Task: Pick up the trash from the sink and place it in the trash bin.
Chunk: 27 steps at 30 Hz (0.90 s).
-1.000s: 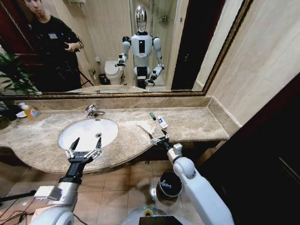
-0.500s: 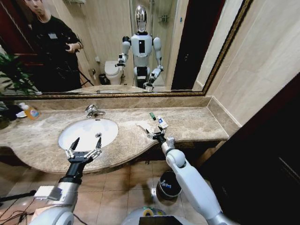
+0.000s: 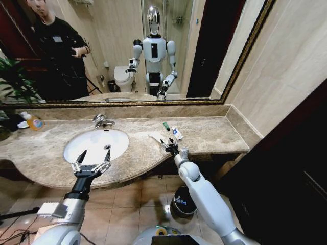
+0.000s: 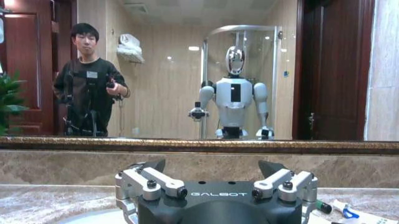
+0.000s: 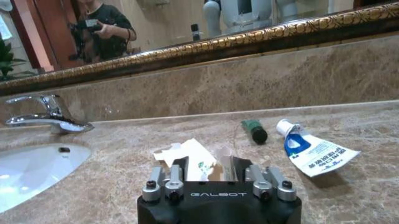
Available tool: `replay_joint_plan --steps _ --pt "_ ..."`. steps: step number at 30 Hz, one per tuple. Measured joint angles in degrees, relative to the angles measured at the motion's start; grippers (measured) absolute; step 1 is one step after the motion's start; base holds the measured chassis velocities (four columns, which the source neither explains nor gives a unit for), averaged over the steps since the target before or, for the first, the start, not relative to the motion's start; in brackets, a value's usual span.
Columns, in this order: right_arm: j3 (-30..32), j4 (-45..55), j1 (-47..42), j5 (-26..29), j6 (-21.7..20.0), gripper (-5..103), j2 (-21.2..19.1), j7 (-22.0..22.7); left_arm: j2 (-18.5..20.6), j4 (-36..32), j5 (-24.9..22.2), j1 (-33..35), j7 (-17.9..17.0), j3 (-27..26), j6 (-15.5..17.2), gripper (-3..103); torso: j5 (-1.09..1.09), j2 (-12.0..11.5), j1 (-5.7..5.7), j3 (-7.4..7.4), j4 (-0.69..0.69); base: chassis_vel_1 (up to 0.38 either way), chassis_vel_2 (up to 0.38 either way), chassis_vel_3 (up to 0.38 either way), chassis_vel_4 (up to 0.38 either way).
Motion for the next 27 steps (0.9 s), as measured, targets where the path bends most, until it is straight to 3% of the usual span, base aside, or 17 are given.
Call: replay_joint_plan --steps 1,3,9,11,12,13,20,27 --pt "0.03 -0.03 -0.05 -0.09 0.10 40 0.10 0.00 0.00 0.00 0.00 0.00 0.00 0.00 0.00 100 0.00 0.00 0.00 0.00 0.00 0.000 0.000 0.000 0.000" --pt "0.06 -0.04 -0.12 -0.16 0.16 40 0.17 0.00 0.00 0.00 0.00 0.00 0.00 0.00 0.00 100 0.00 0.00 0.00 0.00 0.00 0.000 0.000 0.000 0.000" --pt "0.27 -0.27 -0.55 -0.73 0.89 13 0.43 0.02 0.00 0.00 0.00 0.00 0.00 0.00 0.00 100 0.00 0.00 0.00 0.00 0.00 0.000 0.000 0.000 0.000" --pt "0.28 -0.27 -0.62 -0.79 0.97 13 0.43 0.02 0.00 0.00 0.00 0.00 0.00 0.00 0.00 100 0.00 0.00 0.00 0.00 0.00 0.000 0.000 0.000 0.000" --pt "0.28 -0.22 -0.76 -0.86 1.02 3 0.34 0.03 0.00 0.00 0.00 0.00 0.00 0.00 0.00 100 0.00 0.00 0.00 0.00 0.00 0.000 0.000 0.000 0.000" --pt "0.25 0.12 -0.92 -0.87 1.03 1 0.19 0.08 0.00 0.00 0.00 0.00 0.00 0.00 0.00 100 0.00 0.00 0.00 0.00 0.00 0.000 0.000 0.000 0.000" --pt "0.52 5.23 -3.00 -0.76 1.00 0 -1.59 0.52 0.00 0.00 0.00 0.00 0.00 0.00 0.00 100 0.01 0.00 0.00 0.00 0.00 0.000 0.000 0.000 0.000" --pt "5.00 21.16 -14.71 0.94 0.70 0 -9.10 0.22 0.00 0.00 0.00 0.00 0.03 0.01 0.00 100 0.02 0.01 0.00 -0.01 -0.01 0.000 0.000 0.000 0.000"
